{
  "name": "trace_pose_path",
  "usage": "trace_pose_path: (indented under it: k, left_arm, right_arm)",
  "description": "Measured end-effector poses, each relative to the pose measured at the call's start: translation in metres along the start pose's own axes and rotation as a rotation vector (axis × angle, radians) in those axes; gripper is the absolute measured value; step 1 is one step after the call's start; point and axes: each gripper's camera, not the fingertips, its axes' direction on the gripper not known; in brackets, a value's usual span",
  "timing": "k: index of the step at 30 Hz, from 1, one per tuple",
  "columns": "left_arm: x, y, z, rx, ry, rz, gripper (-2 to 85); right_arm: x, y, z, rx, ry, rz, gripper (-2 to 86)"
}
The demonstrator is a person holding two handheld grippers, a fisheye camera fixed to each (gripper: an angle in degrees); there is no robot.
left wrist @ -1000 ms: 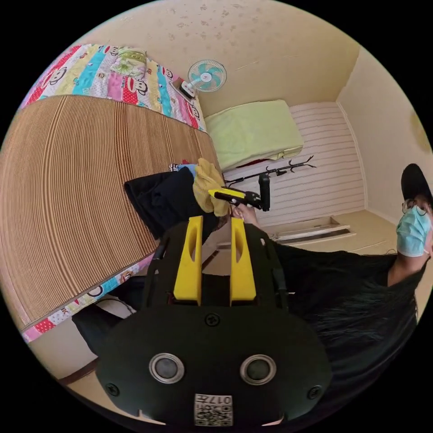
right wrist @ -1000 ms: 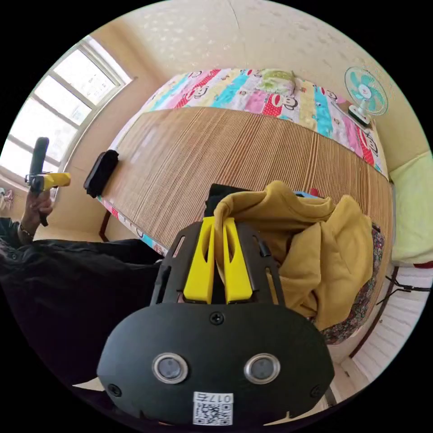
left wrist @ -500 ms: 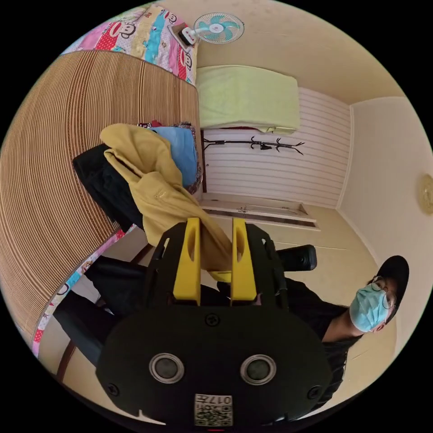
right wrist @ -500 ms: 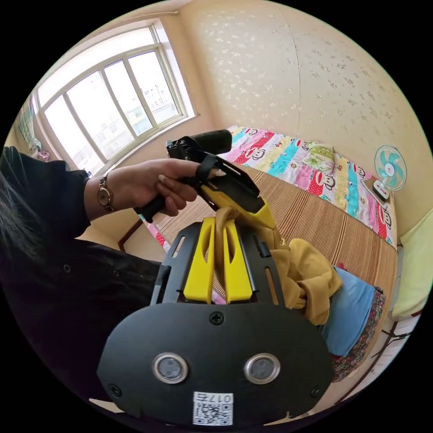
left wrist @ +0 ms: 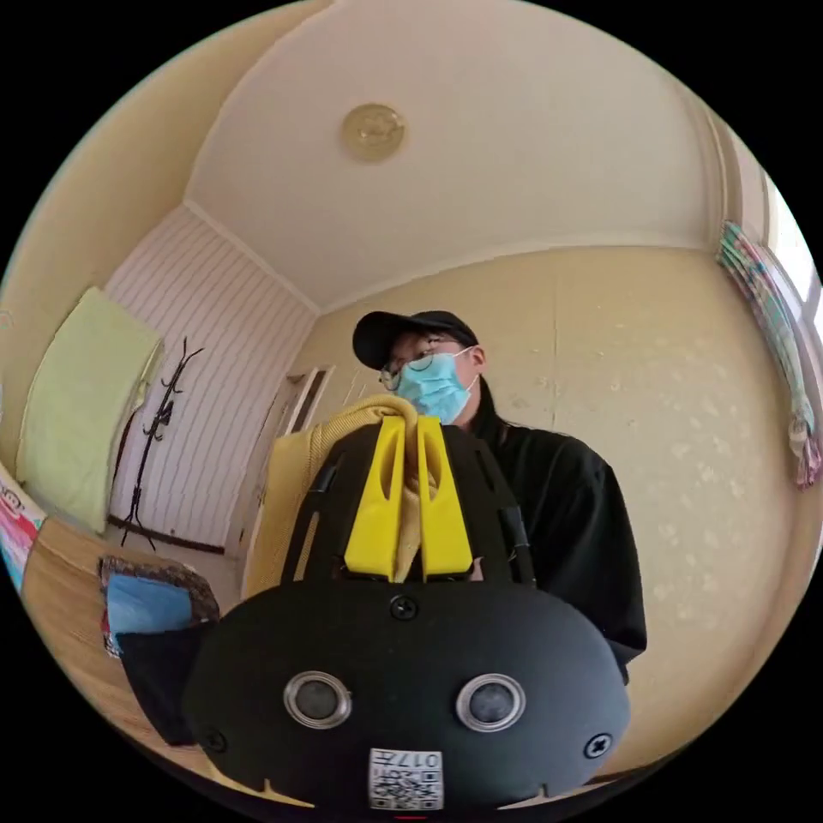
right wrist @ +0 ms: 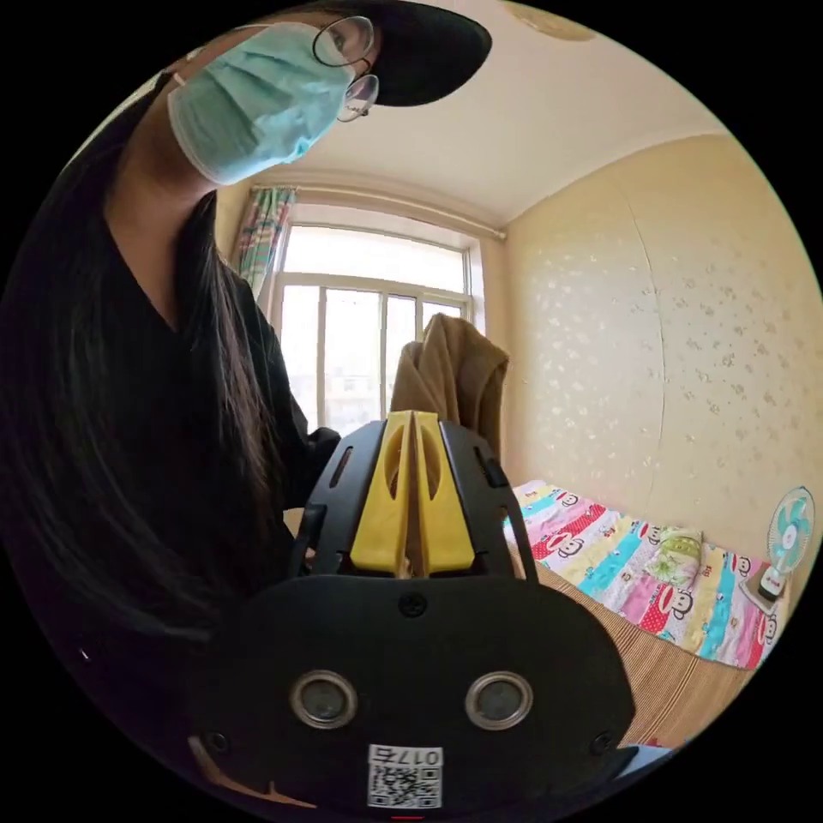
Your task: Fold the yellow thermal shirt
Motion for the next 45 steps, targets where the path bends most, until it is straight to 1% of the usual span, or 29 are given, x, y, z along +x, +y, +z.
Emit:
trace_pose_path:
  k: [1,3,5,6,7,9,12,14,16,18,19,21,22,23,24,25,27,28,29,30,31,32,33,36,39,43,45]
  left_arm:
    - [0.008,-0.006,0.001,0.026,0.024,0.023,-0.2]
    - [0.021,-0.019,0.003,0.15,0.147,0.035,-0.3]
    - [0.03,-0.024,0.009,0.216,0.215,0.061,-0.4]
    - [0.038,-0.028,0.015,0.242,0.216,0.067,-0.4]
    - [0.041,-0.029,0.018,0.248,0.209,0.066,-0.4]
    - [0.054,-0.036,0.036,0.24,0.185,0.056,-0.4]
    - [0.068,-0.046,0.066,0.236,0.212,0.053,-0.4]
    - [0.081,-0.056,0.086,0.224,0.234,0.07,-0.4]
    - [0.098,-0.069,0.106,0.175,0.243,0.097,-0.4]
    - [0.129,-0.085,0.129,0.094,0.15,0.125,-0.3]
    - [0.137,-0.088,0.133,0.078,0.117,0.125,-0.3]
    - [0.174,-0.1,0.145,0.033,-0.032,0.129,-0.3]
    - [0.184,-0.102,0.146,0.026,-0.086,0.129,-0.3]
    - [0.206,-0.104,0.146,0.021,-0.196,0.135,-0.3]
    - [0.223,-0.105,0.146,0.015,-0.288,0.133,-0.3]
    - [0.229,-0.105,0.145,0.011,-0.33,0.121,-0.3]
    - [0.254,-0.107,0.144,0.012,-0.53,0.067,-0.3]
    - [0.261,-0.107,0.145,0.01,-0.595,0.059,-0.3]
    - [0.272,-0.107,0.147,0.008,-0.724,0.025,-0.3]
    - [0.283,-0.107,0.15,0.009,-0.858,-0.024,-0.4]
    - [0.289,-0.107,0.153,0.009,-0.926,-0.043,-0.4]
    - [0.299,-0.106,0.163,-0.008,-1.043,-0.052,-0.4]
    - [0.306,-0.106,0.176,-0.042,-1.118,-0.049,-0.5]
    - [0.312,-0.107,0.211,-0.098,-1.254,-0.069,-0.7]
    - [0.314,-0.117,0.245,-0.13,-1.276,-0.046,-0.7]
    - [0.316,-0.157,0.263,-0.085,-1.29,-0.034,-0.7]
    - [0.316,-0.197,0.262,-0.055,-1.32,-0.033,-0.7]
  right_arm:
    - [0.007,0.006,0.002,-0.026,-0.007,0.034,0.9]
    - [0.036,0.037,0.017,-0.122,-0.143,0.156,1.3]
    - [0.048,0.064,0.032,-0.116,-0.196,0.236,2.2]
    - [0.051,0.08,0.041,-0.093,-0.173,0.288,3.4]
    - [0.052,0.087,0.046,-0.082,-0.158,0.307,4.1]
    - [0.056,0.107,0.069,-0.066,-0.129,0.354,8.8]
    - [0.058,0.123,0.111,-0.109,-0.098,0.33,15.2]
    - [0.063,0.129,0.138,-0.188,-0.093,0.347,15.0]
    - [0.071,0.132,0.159,-0.245,-0.151,0.364,12.1]
    - [0.079,0.119,0.176,-0.276,-0.309,0.319,6.1]
    - [0.078,0.113,0.176,-0.28,-0.291,0.3,5.0]
    - [0.07,0.085,0.16,-0.283,0.021,0.229,2.8]
    - [0.068,0.078,0.154,-0.28,0.102,0.217,2.6]
    - [0.064,0.063,0.143,-0.271,0.235,0.196,2.2]
    - [0.06,0.051,0.128,-0.217,0.318,0.183,1.9]
    - [0.058,0.045,0.12,-0.183,0.352,0.178,1.8]
    - [0.048,0.023,0.092,-0.066,0.482,0.186,1.5]
    - [0.044,0.018,0.084,-0.037,0.51,0.188,1.4]
    - [0.037,0.008,0.068,0.024,0.545,0.183,1.3]
    - [0.03,0.001,0.053,0.079,0.561,0.177,1.2]
    - [0.027,-0.003,0.046,0.1,0.564,0.175,1.2]
    - [0.02,-0.008,0.035,0.136,0.547,0.16,1.1]
    - [0.012,-0.011,0.025,0.182,0.53,0.137,1.0]
    - [-0.008,-0.015,0.006,0.284,0.487,0.092,1.0]
    - [-0.018,-0.019,-0.008,0.333,0.455,0.059,0.9]
    - [-0.024,-0.04,-0.007,0.318,0.492,0.009,1.1]
    - [-0.017,-0.06,0.004,0.284,0.515,-0.011,1.1]
